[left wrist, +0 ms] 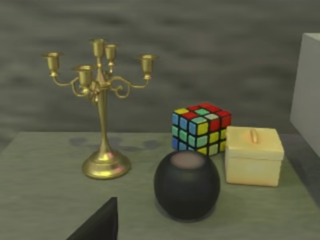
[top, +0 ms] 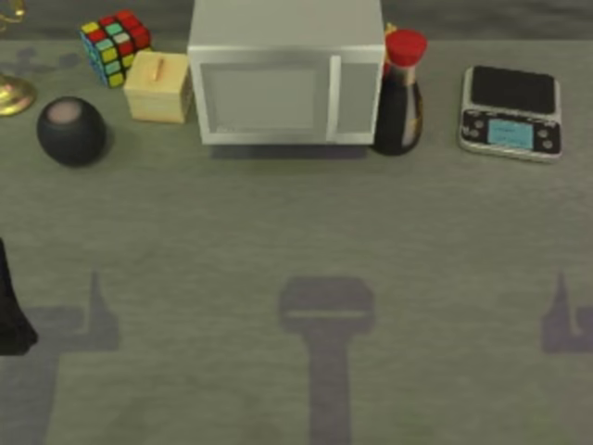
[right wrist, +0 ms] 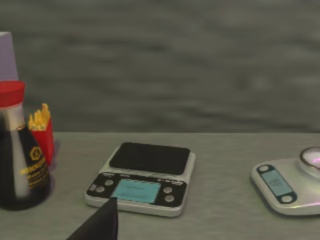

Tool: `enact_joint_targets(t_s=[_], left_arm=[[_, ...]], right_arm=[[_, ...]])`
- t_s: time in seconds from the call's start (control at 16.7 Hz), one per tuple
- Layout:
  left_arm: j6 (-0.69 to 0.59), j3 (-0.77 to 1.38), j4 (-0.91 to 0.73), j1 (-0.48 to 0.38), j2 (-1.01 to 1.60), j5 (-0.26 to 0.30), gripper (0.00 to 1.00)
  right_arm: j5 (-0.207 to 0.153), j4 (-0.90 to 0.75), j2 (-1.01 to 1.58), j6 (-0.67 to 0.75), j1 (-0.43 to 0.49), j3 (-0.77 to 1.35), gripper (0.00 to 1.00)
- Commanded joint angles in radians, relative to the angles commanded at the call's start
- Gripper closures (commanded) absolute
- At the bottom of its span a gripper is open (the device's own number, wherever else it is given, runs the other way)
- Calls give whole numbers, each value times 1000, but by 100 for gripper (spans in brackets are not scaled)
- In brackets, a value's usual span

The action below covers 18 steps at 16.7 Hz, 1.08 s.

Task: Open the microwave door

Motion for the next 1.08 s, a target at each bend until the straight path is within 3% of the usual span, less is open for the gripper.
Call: enact_joint_targets(t_s=[0.24, 0.48, 1.08], left_arm=[[-10, 30, -16, -15, 31, -8, 0], [-70, 208, -102, -95, 220, -57, 0], [-368, 1098, -406, -434, 1236, -261, 0]], right_arm=[[0, 0, 0, 0, 0, 0, 0], [0, 0, 0, 0, 0, 0, 0], [0, 0, 0, 0, 0, 0, 0]])
